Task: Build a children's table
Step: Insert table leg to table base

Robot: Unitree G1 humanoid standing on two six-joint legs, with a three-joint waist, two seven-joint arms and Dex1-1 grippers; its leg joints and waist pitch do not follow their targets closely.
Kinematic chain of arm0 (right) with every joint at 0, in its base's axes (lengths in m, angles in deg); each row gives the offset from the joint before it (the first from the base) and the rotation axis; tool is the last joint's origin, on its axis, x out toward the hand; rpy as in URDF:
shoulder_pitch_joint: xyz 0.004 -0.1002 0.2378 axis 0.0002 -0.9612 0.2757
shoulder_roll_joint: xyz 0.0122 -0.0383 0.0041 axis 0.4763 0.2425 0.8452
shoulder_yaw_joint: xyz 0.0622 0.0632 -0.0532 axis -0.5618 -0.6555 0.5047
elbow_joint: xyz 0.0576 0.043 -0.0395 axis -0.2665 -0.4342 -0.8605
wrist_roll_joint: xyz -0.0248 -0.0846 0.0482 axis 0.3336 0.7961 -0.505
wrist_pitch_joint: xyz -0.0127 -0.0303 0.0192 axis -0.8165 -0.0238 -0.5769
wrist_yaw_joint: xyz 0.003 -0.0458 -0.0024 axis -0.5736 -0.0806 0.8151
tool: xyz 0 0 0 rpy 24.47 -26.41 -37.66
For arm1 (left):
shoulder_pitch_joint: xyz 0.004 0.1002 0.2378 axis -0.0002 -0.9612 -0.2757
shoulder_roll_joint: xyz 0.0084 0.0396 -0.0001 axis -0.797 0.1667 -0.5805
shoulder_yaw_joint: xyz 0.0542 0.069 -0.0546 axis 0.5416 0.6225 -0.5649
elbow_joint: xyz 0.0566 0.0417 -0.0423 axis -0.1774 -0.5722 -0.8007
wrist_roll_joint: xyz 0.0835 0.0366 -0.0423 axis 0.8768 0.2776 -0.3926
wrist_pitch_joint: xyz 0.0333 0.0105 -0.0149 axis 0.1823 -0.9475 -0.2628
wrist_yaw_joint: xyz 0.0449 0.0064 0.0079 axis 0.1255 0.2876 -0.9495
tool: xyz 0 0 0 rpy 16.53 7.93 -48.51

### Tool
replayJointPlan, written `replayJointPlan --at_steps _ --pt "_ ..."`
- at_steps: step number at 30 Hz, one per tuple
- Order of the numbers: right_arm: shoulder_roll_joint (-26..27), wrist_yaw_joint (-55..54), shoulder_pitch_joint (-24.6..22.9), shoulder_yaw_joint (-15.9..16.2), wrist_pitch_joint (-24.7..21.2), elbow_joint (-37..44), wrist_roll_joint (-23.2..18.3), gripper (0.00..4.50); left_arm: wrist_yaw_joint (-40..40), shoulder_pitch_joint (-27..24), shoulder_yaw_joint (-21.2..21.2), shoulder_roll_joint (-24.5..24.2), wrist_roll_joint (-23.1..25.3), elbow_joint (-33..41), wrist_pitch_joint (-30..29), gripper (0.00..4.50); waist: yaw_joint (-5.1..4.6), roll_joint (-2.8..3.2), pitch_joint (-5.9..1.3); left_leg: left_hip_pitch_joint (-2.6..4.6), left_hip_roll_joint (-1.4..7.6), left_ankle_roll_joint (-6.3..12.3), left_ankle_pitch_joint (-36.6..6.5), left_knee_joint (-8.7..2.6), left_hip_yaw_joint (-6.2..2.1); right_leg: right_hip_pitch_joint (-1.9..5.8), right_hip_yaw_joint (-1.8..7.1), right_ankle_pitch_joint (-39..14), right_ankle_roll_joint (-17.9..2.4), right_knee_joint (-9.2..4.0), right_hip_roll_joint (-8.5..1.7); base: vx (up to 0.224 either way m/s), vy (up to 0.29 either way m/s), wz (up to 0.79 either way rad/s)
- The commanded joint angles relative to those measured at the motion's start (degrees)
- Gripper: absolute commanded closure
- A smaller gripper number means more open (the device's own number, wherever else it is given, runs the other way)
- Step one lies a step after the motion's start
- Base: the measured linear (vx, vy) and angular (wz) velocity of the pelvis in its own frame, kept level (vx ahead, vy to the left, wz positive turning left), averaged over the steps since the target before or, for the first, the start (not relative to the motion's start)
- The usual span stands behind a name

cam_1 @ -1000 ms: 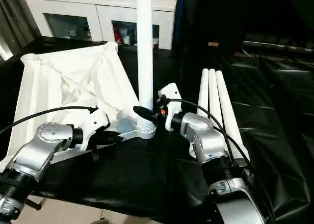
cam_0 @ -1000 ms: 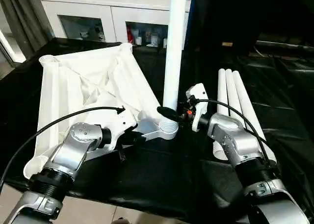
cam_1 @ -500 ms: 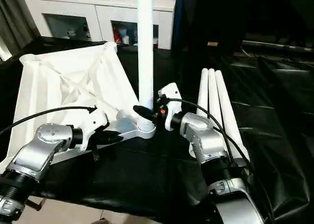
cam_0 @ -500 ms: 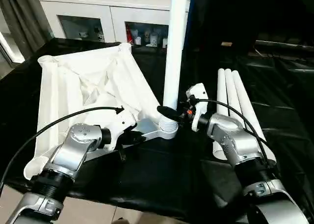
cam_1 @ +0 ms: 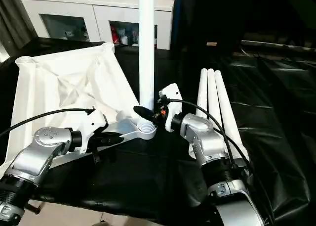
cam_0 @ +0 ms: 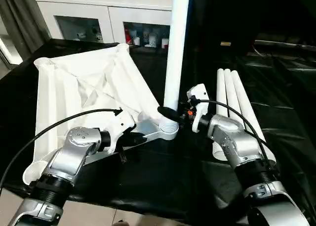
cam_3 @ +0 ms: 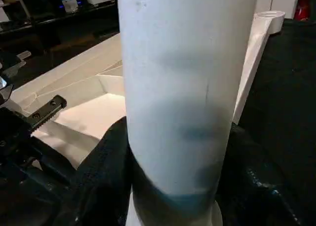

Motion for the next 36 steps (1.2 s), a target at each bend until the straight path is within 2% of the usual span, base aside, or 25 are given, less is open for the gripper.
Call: replayJointPlan --at_steps 1,6,7,8,9,10,11,12,15,16,17,18,22,26,27,29,32,36 --pt "-0.1 0.7 0.5 1.0 0.3 -1.3 1.5 2.62 0.5 -0.2 0.8 -0.1 -0.2 0.3 1.9 4.5 0.2 -0.02 -3.94 -0.18 2.64 2.14 -8.5 -4.08 -0.44 3.24 2.92 -16.0 -10.1 -3.85 -4.92 0.0 0.0 0.0" --pt "0.0 1.3 1.4 1.2 0.4 -2.1 1.6 2.62 1.3 0.9 1.6 -0.4 0.5 -0.7 2.6 4.5 0.05 0.14 -3.93 -0.13 2.61 1.9 -9.2 -4.07 -0.41 3.23 2.94 -16.0 -10.3 -3.95 -4.9 0.0 0.0 0.0" --pt "0.3 0.6 1.8 0.2 0.4 -3.3 1.1 2.62 1.3 1.6 1.6 -0.3 0.3 -1.1 2.5 4.5 0.06 0.32 -3.91 -0.14 2.61 1.75 -9.4 -4.09 -0.45 3.24 2.96 -16.2 -10.4 -3.91 -4.93 0.0 0.0 0.0" --pt "0.4 0.5 1.9 -0.1 0.4 -3.6 0.9 2.62 1.3 1.8 1.5 -0.2 0.3 -1.2 2.5 4.5 0.01 0.17 -3.92 -0.12 2.59 1.67 -9.5 -4.09 -0.43 3.27 2.95 -16.2 -10.4 -3.95 -4.92 0.0 0.0 0.0" --pt "0.5 0.1 1.9 -0.8 0.4 -4.3 0.5 2.62 1.2 2.0 1.4 -0.1 0.1 -1.3 2.4 4.5 0.03 0.41 -3.9 -0.16 2.59 1.55 -9.7 -4.09 -0.49 3.29 2.96 -16.4 -10.5 -3.91 -4.98 0.0 0.0 0.0" --pt "0.6 -0.2 1.9 -1.2 0.5 -4.7 0.3 2.62 1.2 2.2 1.3 0.0 0.0 -1.4 2.5 4.5 0.0 0.3 -3.88 -0.05 2.66 1.39 -10.3 -4.15 -0.49 3.26 2.95 -17.0 -10.4 -4.05 -4.98 0.0 0.0 0.0" --pt "0.7 -0.4 1.7 -1.6 0.5 -5.1 0.0 2.62 0.9 2.4 1.2 0.1 -0.1 -1.5 2.5 4.5 0.06 0.52 -3.9 -0.01 2.68 1.33 -10.3 -4.15 -0.53 3.25 2.93 -16.9 -10.5 -4.02 -4.99 0.0 0.0 0.0" --pt "0.7 -0.4 1.7 -1.6 0.5 -5.1 0.0 2.62 0.9 2.4 1.2 0.1 -0.1 -1.5 2.5 4.5 -0.02 0.44 -3.84 0.0 2.67 1.34 -10.6 -4.18 -0.48 3.18 2.94 -16.9 -10.4 -4.09 -4.88 0.0 0.0 0.0" --pt "0.8 -0.8 0.4 -3.1 1.3 -6.2 -0.6 2.62 0.2 2.9 0.9 0.5 0.0 -2.5 3.0 4.5 -0.03 0.62 -3.92 0.01 2.65 1.09 -11.1 -4.18 -0.52 3.26 2.92 -16.5 -10.6 -4.08 -4.89 0.0 0.0 0.0" --pt "0.8 -0.8 -0.4 -3.4 1.7 -6.3 -0.7 2.62 0.1 3.1 0.9 0.6 0.0 -2.7 3.2 4.5 0.07 0.9 -3.92 0.07 2.64 1.08 -11.2 -4.14 -0.54 3.19 2.93 -16.3 -10.7 -4.08 -4.91 0.0 0.0 0.0" --pt "0.8 -0.8 -0.9 -3.6 2.0 -6.3 -0.8 2.62 0.0 3.2 0.8 0.6 0.0 -2.9 3.3 4.5 0.08 0.7 -3.9 0.16 2.69 1.09 -11.5 -4.14 -0.47 3.16 2.94 -16.3 -10.8 -4.2 -4.91 0.0 0.0 0.0" --pt "0.9 -0.7 -1.9 -4.0 2.6 -6.1 -1.0 2.62 -0.3 3.4 0.7 0.8 0.1 -3.2 3.4 4.5 0.2 1.01 -3.93 0.06 2.69 0.99 -11.6 -4.2 -0.58 3.27 2.91 -16.2 -10.9 -4.06 -4.93 0.0 0.0 0.0" --pt "1.7 -1.9 -5.5 -5.2 6.9 -5.0 -1.3 2.62 -1.6 4.2 0.2 1.5 0.1 -4.3 3.6 4.5 0.58 0.86 -3.95 0.09 2.73 1.09 -11.8 -4.23 -0.51 3.21 2.97 -16.4 -10.3 -4.24 -5.01 0.0 0.0 0.0" --pt "3.5 -4.7 -8.7 -6.9 12.7 -4.3 -1.2 2.62 -2.1 5.0 0.0 2.0 0.1 -5.3 3.8 4.5 0.82 0.98 -3.87 0.34 2.74 0.88 -13.6 -4.42 -0.58 2.95 2.93 -19.1 -10.0 -4.54 -4.97 0.0 0.0 0.0" --pt "3.5 -4.7 -8.7 -6.9 12.7 -4.3 -1.2 2.62 -2.1 5.0 0.0 2.0 0.1 -5.3 3.8 4.5 0.9 1.23 -3.89 0.34 2.74 0.77 -13.8 -4.41 -0.62 2.92 2.96 -19.4 -9.9 -4.57 -5.09 0.0 0.0 0.0" --pt "4.3 -5.2 -9.7 -7.3 14.1 -4.1 -1.4 2.62 -2.1 5.2 -0.1 2.1 0.2 -5.6 3.8 4.5 0.84 1.27 -3.82 0.22 2.8 0.64 -14.6 -4.58 -0.75 2.96 2.94 -19.9 -9.7 -4.66 -5.04 0.0 0.0 0.0" --pt "4.5 -5.0 -11.0 -6.3 15.1 -3.5 -0.5 2.62 -2.1 5.4 -0.1 2.2 0.2 -5.7 3.8 4.5 0.85 1.46 -3.84 0.15 2.85 0.59 -15.2 -4.69 -0.81 3.04 2.92 -19.3 -9.7 -4.65 -5.02 0.0 0.0 0.0" --pt "3.1 -3.7 -11.4 -1.9 17.1 -3.3 3.7 2.62 -1.8 5.4 0.3 2.1 0.4 -5.6 3.9 4.5 0.85 1.22 -3.84 -0.04 2.75 0.83 -14.4 -4.66 -0.8 3.16 2.94 -19.4 -9.5 -4.57 -5.04 0.0 0.0 0.0"
